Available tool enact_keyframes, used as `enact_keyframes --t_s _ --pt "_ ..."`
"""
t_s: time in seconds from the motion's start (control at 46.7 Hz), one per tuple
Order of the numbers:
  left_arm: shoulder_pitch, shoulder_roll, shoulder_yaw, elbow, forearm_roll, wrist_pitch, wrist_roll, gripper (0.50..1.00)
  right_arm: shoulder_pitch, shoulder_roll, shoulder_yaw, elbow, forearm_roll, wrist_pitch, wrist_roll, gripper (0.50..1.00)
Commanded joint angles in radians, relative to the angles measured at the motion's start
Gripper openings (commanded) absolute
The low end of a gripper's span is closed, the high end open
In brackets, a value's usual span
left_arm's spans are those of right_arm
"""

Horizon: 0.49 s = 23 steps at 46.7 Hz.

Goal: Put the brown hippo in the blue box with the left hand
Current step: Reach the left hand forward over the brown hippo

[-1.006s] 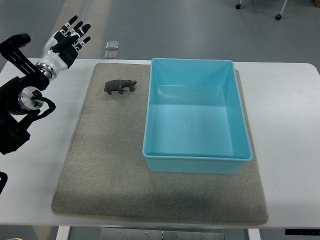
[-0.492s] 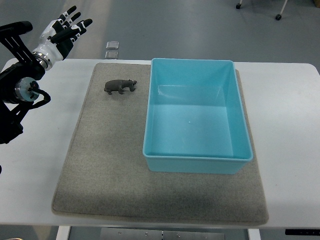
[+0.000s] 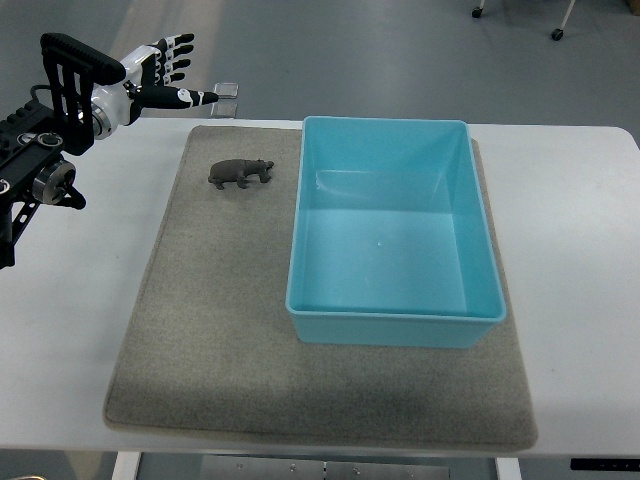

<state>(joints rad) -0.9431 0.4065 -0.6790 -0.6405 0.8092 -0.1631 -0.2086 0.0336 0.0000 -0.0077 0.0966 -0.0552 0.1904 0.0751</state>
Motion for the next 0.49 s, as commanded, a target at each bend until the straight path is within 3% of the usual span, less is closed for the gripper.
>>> enact_keyframes --t_s 0.0,0.471 --pt "-0.016 0.005 0.059 -0.002 0.015 -0.006 0.000 0.984 0.000 0.000 0.000 0.000 0.000 0.000 0.000 0.936" --pt "-0.144 0.032 0.499 -0.002 0.041 -0.015 -0.003 0.984 0.000 0.000 0.000 0.000 0.000 0.000 0.000 0.936"
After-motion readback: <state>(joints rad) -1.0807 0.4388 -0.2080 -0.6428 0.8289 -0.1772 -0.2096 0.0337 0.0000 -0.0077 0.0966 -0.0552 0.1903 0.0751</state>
